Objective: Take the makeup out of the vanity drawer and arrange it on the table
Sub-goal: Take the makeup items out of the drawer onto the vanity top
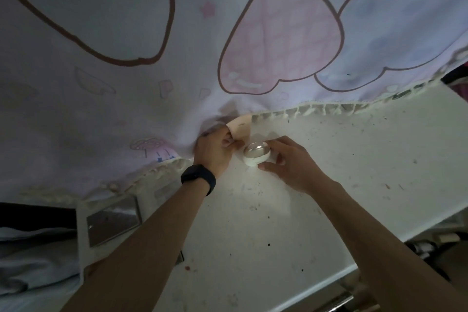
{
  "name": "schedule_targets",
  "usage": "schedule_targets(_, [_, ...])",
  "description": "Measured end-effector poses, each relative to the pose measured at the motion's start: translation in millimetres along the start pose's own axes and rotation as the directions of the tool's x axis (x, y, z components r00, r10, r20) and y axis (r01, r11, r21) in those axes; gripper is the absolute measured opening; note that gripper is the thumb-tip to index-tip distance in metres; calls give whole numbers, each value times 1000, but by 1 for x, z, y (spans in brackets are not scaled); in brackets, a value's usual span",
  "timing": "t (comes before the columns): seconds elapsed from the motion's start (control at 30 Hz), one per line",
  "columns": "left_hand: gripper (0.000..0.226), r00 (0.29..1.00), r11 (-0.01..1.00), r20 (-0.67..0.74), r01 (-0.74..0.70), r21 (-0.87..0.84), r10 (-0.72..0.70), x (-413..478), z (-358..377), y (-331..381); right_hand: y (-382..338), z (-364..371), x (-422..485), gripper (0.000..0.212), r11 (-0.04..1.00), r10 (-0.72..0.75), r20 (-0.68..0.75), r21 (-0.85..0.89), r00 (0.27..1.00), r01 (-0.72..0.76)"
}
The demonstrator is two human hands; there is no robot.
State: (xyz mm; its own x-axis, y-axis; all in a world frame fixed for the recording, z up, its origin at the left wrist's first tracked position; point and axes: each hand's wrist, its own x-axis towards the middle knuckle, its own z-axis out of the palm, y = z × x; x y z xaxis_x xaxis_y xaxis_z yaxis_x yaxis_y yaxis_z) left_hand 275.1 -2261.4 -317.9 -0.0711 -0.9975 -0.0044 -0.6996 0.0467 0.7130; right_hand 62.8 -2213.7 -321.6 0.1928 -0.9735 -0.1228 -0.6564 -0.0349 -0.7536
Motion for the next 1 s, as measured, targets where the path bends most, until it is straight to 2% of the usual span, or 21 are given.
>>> schedule_targets(0.13, [11,999,998,29,-47,48,46,7,3,10,4,-11,3,50,999,-5,38,-40,999,6])
schedule_targets(0.23, [23,997,997,52,-64,40,62,11,8,17,6,-16,4,48,999,6,77,-54,997,-1])
schedule_targets(0.33, [12,998,1000,58,-29,3,29,13,12,18,7,-17,4,46,999,12,91,-54,996,-7])
schedule_targets(0.6, [13,996,997,53,-68,26,66,13,12,15,5,-17,4,38,998,23,157,-53,987,-15])
schedule_targets(0.7, [14,996,996,42,-75,41,73,13,10,17,0,-19,5,49,999,44,171,-21,984,-41])
schedule_targets(0.8, [17,997,995,23,-80,60,79,11,9,18,-5,-15,-2,78,992,114,106,50,988,-119])
schedule_targets(0.87, [18,996,993,11,-89,75,88,10,8,19,-12,0,-11,91,984,166,-29,73,986,-164])
schedule_targets(0.93, [15,996,992,14,-93,83,92,11,9,18,-20,20,-18,97,982,189,-189,20,964,-189])
schedule_targets(1.0, [8,996,995,26,-86,55,84,11,11,14,-27,37,-20,92,972,163,-327,-106,931,-208])
